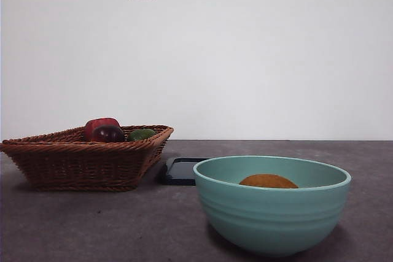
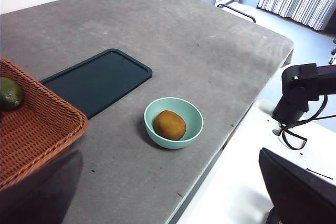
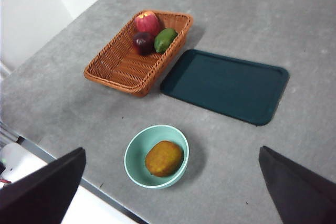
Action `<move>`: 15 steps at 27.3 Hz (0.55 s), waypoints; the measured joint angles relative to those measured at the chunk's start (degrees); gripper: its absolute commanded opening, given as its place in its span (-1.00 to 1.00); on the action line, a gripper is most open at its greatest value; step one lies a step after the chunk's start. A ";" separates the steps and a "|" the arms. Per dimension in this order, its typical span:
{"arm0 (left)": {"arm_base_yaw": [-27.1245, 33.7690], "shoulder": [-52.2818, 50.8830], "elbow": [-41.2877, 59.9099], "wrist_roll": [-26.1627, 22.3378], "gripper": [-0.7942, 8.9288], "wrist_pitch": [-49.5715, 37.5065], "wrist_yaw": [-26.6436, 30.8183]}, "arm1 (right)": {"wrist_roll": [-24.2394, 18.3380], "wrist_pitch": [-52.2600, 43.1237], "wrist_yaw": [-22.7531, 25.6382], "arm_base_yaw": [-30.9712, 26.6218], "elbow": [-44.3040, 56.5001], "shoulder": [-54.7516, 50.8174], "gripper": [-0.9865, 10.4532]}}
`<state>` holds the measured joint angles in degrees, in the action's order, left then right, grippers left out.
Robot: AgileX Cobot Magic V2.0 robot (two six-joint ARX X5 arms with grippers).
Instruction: Pick up the wifruite, put it on the bowl, pick up the plate, put it on desk
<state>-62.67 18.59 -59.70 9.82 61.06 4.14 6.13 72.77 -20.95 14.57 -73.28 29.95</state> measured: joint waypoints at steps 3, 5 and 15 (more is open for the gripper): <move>0.00 0.00 0.00 -0.02 0.45 0.02 0.00 | 0.35 0.17 0.00 0.00 -0.09 3.39 0.31; 0.00 0.00 0.00 -0.02 0.45 0.00 0.00 | 0.72 0.35 0.04 0.00 -0.09 6.21 0.31; 0.00 0.00 0.00 -0.02 0.45 0.00 0.00 | 1.66 0.13 0.13 2.23 -0.09 27.52 0.31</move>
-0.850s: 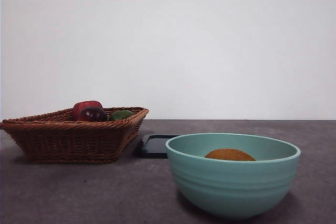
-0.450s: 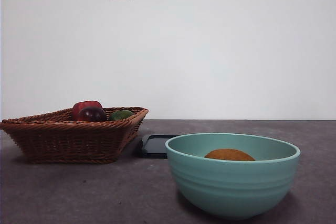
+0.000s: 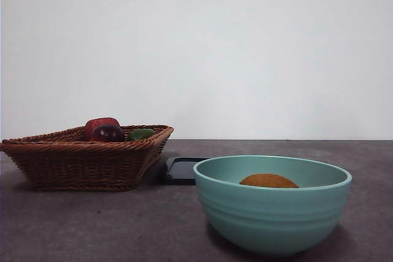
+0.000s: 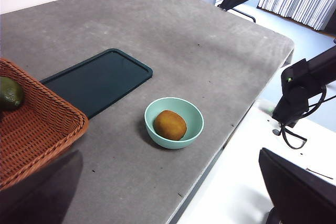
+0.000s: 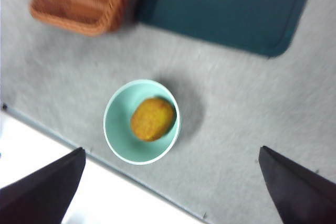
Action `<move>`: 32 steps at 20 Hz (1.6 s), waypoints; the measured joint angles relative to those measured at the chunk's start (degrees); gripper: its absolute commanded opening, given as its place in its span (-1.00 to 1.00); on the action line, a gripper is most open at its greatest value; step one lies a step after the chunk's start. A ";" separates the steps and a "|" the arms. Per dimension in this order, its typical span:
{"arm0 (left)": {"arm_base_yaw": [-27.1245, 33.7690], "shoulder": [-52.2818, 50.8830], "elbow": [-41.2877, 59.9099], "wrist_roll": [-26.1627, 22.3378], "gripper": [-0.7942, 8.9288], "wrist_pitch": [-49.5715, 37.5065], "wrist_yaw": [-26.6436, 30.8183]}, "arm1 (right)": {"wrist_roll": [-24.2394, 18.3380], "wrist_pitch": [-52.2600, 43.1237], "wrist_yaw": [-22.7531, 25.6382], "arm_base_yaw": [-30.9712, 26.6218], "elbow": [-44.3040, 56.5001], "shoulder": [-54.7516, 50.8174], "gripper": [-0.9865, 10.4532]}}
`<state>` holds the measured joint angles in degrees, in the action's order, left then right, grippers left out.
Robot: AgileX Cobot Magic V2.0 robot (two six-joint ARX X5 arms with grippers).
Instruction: Pick up the wifruite, put it on the bowl, pick up the plate, put it on desk
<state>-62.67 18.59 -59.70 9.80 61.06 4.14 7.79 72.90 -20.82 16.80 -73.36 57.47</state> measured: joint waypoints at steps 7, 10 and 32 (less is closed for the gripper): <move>0.00 0.00 0.00 0.00 0.45 0.00 0.00 | 1.09 -1.60 6.62 5.16 0.00 11.85 0.31; 0.00 0.00 0.00 0.00 0.45 0.00 0.00 | 1.49 -1.62 10.99 7.91 0.00 15.37 0.31; 0.00 0.00 0.02 0.00 0.45 0.00 0.00 | 1.53 -4.20 16.50 15.34 1.11 34.18 0.31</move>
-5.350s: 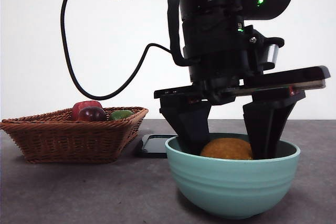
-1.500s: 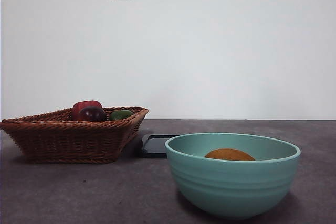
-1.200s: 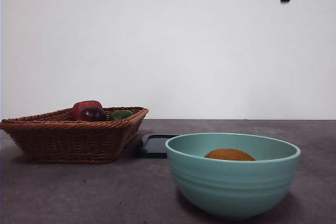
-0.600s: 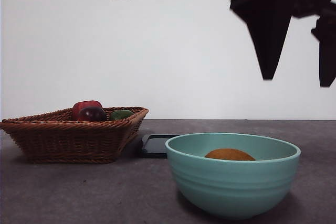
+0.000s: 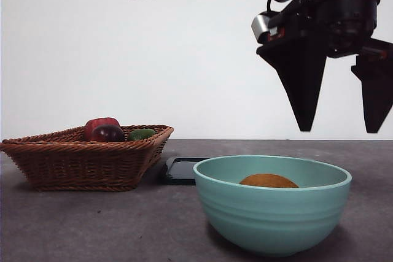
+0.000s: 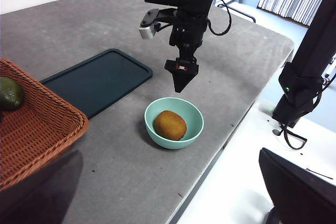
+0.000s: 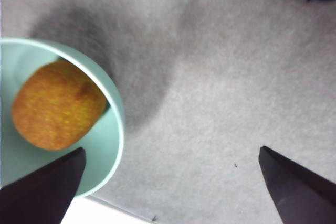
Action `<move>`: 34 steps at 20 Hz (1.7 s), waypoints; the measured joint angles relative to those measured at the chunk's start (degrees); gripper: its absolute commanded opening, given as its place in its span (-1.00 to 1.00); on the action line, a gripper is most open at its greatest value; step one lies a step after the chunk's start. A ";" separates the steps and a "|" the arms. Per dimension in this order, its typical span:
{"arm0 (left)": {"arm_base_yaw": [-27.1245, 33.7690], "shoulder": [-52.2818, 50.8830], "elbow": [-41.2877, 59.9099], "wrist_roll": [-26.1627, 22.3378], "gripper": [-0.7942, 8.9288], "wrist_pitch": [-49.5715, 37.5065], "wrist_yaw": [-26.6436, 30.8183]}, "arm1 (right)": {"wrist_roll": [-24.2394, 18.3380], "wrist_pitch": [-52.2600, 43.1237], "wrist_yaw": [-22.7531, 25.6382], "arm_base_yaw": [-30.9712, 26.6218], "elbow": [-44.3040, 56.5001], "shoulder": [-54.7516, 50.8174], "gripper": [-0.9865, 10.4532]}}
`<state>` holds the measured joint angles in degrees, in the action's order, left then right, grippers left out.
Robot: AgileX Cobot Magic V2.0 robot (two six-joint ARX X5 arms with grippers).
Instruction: Pick up the wifruite, put it on the bowl, pick up the plate, put it on desk
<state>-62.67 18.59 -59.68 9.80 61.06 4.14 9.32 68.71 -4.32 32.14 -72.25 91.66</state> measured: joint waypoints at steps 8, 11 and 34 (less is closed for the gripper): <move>0.00 0.00 0.00 0.00 0.45 -0.02 0.00 | -0.07 -11.32 -4.17 0.11 11.23 0.48 0.24; 0.00 0.00 0.00 0.00 0.45 -0.04 0.00 | 0.33 -15.85 -5.11 0.17 13.29 0.55 -0.03; 0.00 0.00 0.02 0.00 0.45 -0.15 0.00 | 4.20 -13.92 -10.36 -5.25 -3.43 6.21 -0.82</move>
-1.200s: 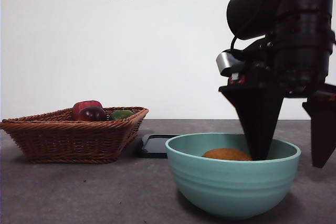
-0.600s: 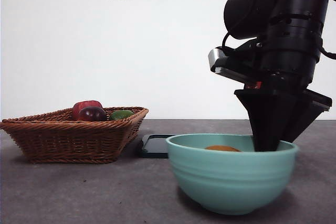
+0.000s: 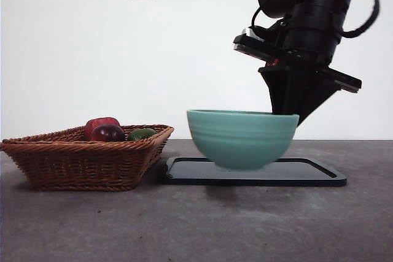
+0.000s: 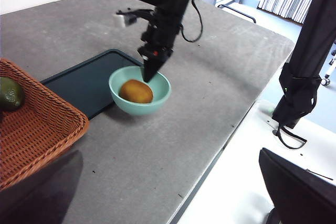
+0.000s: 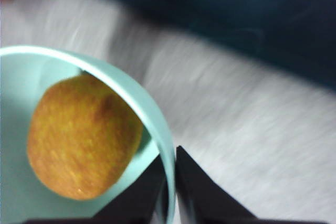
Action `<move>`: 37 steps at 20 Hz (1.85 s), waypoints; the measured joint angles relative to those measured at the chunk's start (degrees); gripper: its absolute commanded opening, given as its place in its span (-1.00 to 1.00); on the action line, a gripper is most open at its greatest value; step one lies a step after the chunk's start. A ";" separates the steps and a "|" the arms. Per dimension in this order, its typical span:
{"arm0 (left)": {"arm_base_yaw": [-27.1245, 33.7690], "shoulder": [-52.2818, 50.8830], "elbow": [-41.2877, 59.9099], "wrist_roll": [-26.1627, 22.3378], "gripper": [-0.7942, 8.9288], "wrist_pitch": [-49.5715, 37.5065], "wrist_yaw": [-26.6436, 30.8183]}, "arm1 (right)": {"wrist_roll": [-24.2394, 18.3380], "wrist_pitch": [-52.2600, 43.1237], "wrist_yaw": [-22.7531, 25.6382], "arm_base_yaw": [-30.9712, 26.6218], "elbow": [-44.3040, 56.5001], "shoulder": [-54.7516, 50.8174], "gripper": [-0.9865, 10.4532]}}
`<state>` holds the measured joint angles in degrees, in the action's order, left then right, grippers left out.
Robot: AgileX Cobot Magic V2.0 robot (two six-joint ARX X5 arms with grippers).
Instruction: Pick up the wifruite, put it on the bowl, pick up the plate, put it on desk
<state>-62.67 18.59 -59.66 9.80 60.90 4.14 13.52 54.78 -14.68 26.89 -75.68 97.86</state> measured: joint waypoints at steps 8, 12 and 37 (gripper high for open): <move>0.00 0.00 0.00 0.00 0.45 -0.07 0.00 | -3.89 9.05 2.86 -4.59 -21.44 16.66 -0.82; 0.00 0.00 0.00 0.00 0.45 -0.09 0.00 | -4.81 7.80 2.91 -6.86 -26.08 21.16 -0.82; -0.02 0.00 0.00 0.00 0.45 -0.28 0.00 | -7.21 15.34 11.63 -9.31 -32.13 1.81 0.14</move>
<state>-62.70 18.59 -59.66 9.80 60.62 4.14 6.31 70.13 -3.05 17.58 -107.81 99.68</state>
